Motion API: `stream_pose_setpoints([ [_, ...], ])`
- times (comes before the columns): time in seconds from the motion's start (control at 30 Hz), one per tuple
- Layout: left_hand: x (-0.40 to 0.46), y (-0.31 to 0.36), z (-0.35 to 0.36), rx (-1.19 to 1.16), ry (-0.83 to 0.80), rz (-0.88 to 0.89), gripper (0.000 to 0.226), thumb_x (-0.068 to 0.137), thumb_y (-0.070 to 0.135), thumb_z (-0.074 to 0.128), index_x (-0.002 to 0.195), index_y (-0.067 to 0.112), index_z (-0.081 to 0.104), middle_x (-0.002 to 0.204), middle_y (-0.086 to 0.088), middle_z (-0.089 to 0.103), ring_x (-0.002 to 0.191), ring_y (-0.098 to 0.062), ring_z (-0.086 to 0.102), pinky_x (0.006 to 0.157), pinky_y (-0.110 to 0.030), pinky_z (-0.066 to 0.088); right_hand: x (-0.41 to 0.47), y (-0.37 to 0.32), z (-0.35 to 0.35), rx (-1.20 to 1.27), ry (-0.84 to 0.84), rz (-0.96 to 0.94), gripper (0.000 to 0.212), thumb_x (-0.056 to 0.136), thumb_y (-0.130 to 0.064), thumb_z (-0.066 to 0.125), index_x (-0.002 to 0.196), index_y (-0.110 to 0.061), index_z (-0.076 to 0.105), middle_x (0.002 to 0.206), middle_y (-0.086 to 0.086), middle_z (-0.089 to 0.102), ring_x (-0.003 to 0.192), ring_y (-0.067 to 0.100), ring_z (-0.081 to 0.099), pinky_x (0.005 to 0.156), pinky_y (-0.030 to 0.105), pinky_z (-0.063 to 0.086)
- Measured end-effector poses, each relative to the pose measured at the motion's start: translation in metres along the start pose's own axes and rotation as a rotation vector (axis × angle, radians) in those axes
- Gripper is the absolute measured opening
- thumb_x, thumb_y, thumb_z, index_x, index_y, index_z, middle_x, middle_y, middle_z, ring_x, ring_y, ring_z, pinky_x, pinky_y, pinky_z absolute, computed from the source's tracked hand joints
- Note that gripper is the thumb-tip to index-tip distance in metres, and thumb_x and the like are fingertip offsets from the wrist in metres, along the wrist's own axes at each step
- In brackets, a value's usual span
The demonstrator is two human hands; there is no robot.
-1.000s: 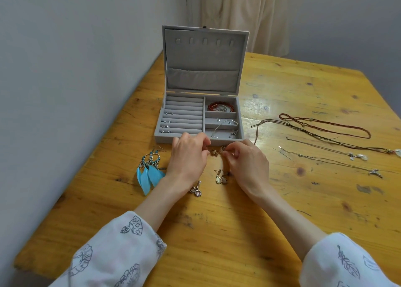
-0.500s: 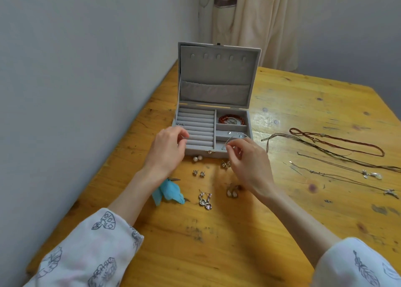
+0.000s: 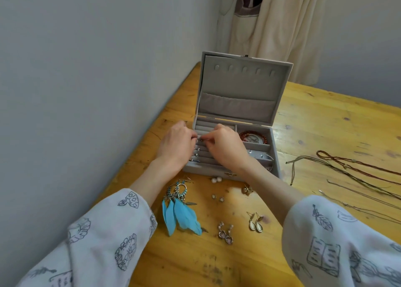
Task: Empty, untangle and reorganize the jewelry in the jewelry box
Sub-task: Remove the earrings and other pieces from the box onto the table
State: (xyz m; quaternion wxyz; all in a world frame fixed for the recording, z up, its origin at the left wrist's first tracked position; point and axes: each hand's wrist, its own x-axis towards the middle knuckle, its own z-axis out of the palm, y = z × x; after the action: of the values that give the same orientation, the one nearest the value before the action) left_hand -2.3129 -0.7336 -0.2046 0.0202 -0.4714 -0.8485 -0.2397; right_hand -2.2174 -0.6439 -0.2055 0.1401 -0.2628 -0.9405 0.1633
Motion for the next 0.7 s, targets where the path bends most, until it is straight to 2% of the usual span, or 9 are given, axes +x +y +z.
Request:
stream_pose_setpoints([
  [0.07, -0.002, -0.001, 0.001, -0.001, 0.012, 0.005, 0.025, 0.09, 0.019, 0.055, 0.112, 0.013, 0.065, 0.1, -0.008, 0.052, 0.087, -0.016, 0.045, 0.071, -0.026, 0.04, -0.002, 0.002, 0.002, -0.04, 0.004, -0.061, 0.027, 0.094, -0.018, 0.048, 0.113, -0.021, 0.066, 0.1, 0.009, 0.058, 0.097, 0.028, 0.052, 0.079, 0.037, 0.038],
  [0.17, -0.001, 0.0, 0.001, -0.023, 0.016, -0.005, 0.023, 0.09, 0.019, 0.056, 0.109, 0.013, 0.066, 0.103, -0.009, 0.052, 0.096, -0.02, 0.05, 0.076, -0.026, 0.04, -0.002, 0.002, 0.002, -0.054, 0.025, -0.074, 0.025, 0.093, -0.019, 0.048, 0.11, -0.019, 0.067, 0.1, 0.008, 0.057, 0.096, 0.027, 0.052, 0.076, 0.034, 0.033],
  [0.4, 0.008, 0.004, -0.002, -0.063, -0.051, -0.08, 0.015, 0.086, 0.015, 0.061, 0.098, 0.01, 0.069, 0.106, -0.011, 0.053, 0.103, -0.023, 0.051, 0.075, -0.024, 0.035, 0.014, -0.005, 0.0, 0.22, -0.049, 0.196, 0.014, 0.085, -0.021, 0.06, 0.087, -0.014, 0.071, 0.092, 0.007, 0.07, 0.091, 0.024, 0.062, 0.084, 0.042, 0.05],
  [0.6, 0.005, 0.0, -0.003, -0.16, -0.081, -0.155, 0.01, 0.084, 0.018, 0.063, 0.092, 0.013, 0.068, 0.106, -0.009, 0.056, 0.1, -0.02, 0.051, 0.079, -0.026, 0.037, 0.02, -0.008, 0.0, 0.202, -0.102, 0.248, 0.017, 0.085, -0.028, 0.059, 0.087, -0.016, 0.071, 0.091, 0.007, 0.07, 0.09, 0.025, 0.063, 0.085, 0.045, 0.05],
  [0.7, 0.001, -0.001, -0.006, -0.182, -0.053, -0.161, 0.009, 0.085, 0.018, 0.062, 0.092, 0.013, 0.067, 0.106, -0.007, 0.056, 0.093, -0.014, 0.048, 0.078, -0.023, 0.036, 0.021, -0.009, 0.001, 0.202, -0.104, 0.266, 0.016, 0.085, -0.026, 0.059, 0.09, -0.015, 0.07, 0.091, 0.007, 0.07, 0.089, 0.024, 0.063, 0.084, 0.045, 0.051],
])
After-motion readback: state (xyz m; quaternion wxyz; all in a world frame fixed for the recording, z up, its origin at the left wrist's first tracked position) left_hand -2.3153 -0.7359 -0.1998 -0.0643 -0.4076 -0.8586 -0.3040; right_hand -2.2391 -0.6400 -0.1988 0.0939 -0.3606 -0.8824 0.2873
